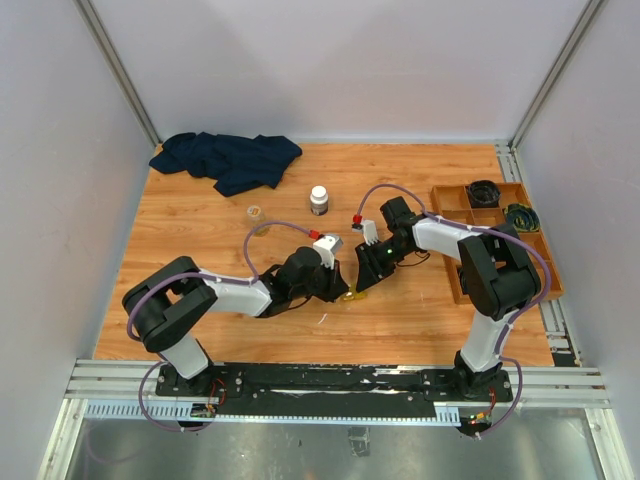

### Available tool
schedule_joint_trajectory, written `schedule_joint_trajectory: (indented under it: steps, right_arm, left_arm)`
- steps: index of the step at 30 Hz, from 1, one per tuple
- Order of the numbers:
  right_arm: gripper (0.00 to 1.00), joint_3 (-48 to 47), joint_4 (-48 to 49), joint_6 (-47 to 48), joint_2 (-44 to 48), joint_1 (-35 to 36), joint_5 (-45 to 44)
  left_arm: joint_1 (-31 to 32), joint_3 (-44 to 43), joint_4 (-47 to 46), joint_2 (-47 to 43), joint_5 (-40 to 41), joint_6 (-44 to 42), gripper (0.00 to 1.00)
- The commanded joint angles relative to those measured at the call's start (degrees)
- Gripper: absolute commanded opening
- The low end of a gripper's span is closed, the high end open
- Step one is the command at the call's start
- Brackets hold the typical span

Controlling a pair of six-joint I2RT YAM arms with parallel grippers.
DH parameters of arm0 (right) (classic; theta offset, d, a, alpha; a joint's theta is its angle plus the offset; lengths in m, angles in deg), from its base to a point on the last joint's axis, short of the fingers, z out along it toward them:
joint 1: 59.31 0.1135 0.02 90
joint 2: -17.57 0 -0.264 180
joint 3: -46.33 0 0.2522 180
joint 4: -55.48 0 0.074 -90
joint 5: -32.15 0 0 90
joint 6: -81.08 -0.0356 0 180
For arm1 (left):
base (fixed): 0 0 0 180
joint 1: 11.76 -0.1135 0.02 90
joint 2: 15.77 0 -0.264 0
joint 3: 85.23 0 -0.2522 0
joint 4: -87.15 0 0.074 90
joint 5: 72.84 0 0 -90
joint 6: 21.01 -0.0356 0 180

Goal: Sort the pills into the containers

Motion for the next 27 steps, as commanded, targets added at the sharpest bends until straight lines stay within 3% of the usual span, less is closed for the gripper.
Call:
schedule_joint_trajectory:
  steps: [1, 27]
  right_arm:
    - [0.36, -0.1, -1.3, 2.1, -2.1, 1.2, -5.1]
    - [0.36, -0.2, -1.3, 2.1, -2.2, 1.2, -5.1]
  left_arm:
    - [0.6, -1.1, 3.7, -1.0, 2.6, -1.7, 0.02]
    - [4.4, -6.8, 14.1, -6.9, 8.3, -4.4, 0.02]
